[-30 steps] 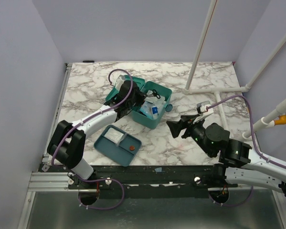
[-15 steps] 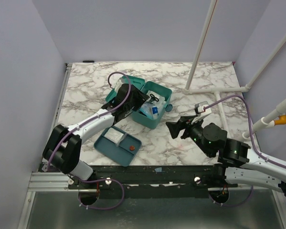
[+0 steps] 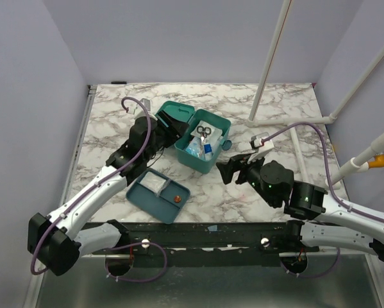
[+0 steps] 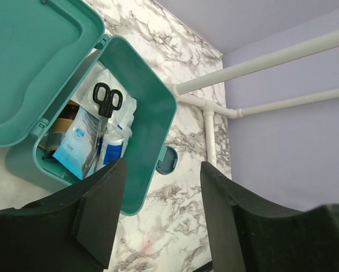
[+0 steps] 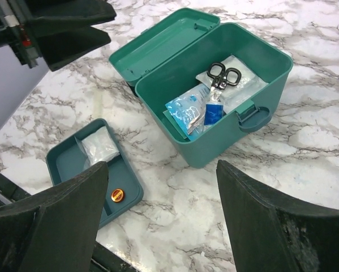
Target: Organize the medicine kit
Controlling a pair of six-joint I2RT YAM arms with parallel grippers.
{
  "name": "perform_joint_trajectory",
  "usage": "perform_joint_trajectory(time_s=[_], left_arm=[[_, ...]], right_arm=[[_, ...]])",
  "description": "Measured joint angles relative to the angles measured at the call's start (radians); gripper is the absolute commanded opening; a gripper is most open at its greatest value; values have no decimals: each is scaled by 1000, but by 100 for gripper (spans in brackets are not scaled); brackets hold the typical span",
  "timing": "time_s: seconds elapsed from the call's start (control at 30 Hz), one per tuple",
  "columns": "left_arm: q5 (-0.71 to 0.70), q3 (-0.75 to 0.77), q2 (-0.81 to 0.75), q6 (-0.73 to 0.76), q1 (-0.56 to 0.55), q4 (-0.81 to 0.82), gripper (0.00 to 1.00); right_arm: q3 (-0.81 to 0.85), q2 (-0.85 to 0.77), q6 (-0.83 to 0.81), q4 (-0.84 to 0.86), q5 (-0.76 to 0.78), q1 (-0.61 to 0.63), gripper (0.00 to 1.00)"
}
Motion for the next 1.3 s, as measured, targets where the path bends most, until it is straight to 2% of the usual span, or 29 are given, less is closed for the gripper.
perform_joint_trajectory(time_s=[0.3,0.6,0.73,0.93,1.3], left_arm=[[7,0,-162,201,3,-90,71],[95,0,-276,388,31,-189,84],[130,-2,-327,475,35,-245,98],[129,-32,-421,564,40,-315,99],[3,-109,-633,647,42,-449,99]], right_arm=[[64,98,-8,0,-3,0,81],[149,226,-26,-3,-71,0,78],[172,286,-35,-3,-144,0,74],[174,361,-69,11,-307,0,70],[227,594,-118,32,-592,0,66]])
